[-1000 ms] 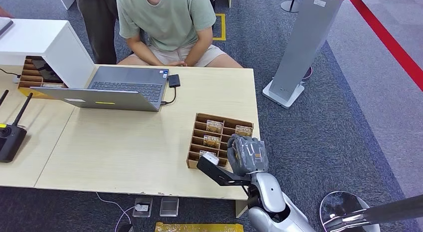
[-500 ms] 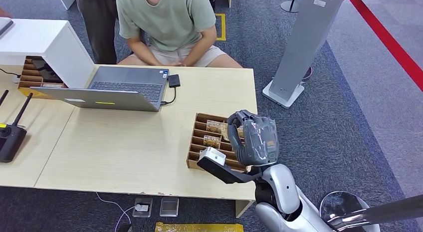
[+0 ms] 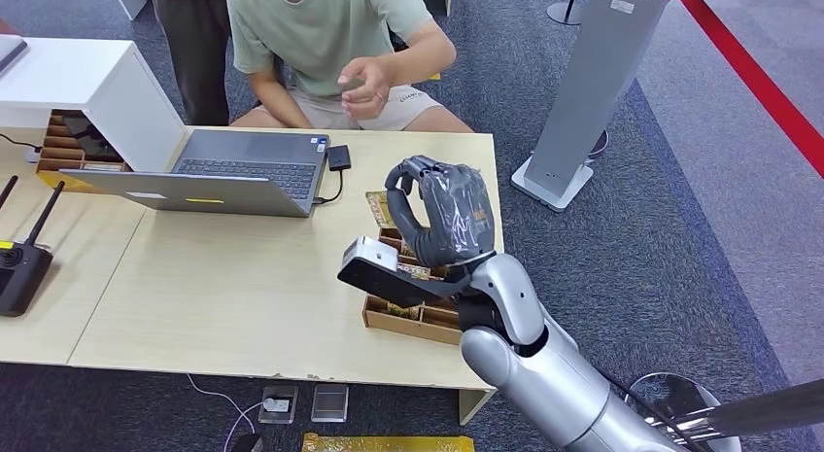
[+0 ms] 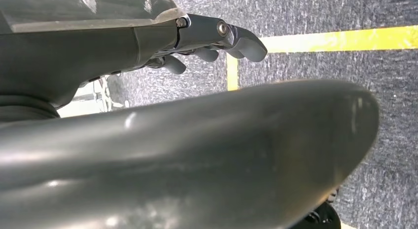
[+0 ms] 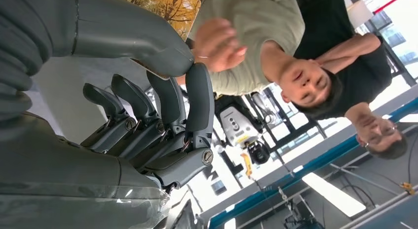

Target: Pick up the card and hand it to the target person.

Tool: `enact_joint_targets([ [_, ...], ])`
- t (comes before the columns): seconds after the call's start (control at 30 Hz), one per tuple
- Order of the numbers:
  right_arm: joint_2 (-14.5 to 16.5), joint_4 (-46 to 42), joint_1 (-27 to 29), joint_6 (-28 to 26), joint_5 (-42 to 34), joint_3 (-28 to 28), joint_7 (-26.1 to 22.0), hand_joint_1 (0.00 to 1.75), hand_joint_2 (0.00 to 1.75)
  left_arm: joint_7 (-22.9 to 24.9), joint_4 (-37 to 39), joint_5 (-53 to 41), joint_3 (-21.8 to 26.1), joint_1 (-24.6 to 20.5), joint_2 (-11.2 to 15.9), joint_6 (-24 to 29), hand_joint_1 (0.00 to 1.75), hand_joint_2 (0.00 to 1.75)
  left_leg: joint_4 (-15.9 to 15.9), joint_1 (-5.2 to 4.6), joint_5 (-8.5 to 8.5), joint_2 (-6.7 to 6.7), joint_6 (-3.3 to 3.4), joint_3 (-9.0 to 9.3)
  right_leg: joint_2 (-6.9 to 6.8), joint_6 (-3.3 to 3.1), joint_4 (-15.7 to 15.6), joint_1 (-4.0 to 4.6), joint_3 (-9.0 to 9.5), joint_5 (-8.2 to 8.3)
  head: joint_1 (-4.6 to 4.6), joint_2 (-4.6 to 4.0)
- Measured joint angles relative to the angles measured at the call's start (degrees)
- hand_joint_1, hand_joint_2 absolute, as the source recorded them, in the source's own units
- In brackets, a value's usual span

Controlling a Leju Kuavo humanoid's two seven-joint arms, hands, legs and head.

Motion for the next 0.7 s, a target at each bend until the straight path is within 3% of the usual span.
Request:
enact_joint_targets([
  [0.33,2.79,14.18,-6.84,4.47,2.61,3.35,7.79,1.66,1.75,1.45,0.21,-0.61,-1.2,-0.07,-0.43,-0.18,0.0,0.0,0.01,0.02,0.04,-0.54,0.06,-0.06,-0.49,0.05,-0.07,0.02,0.14,-0.08,0.0,0.0],
  [0.7,3.66,15.41,-6.81,5.38,5.45,5.96,9.16,1.66,1.75,1.83,0.27,0.56,-0.36,-0.02,-1.0,0.46,0.0,0.0,0.09,0.03,0.05,-0.64,0.05,-0.17,-0.62,0.03,-0.04,0.04,0.05,-0.11,0.0,0.0],
])
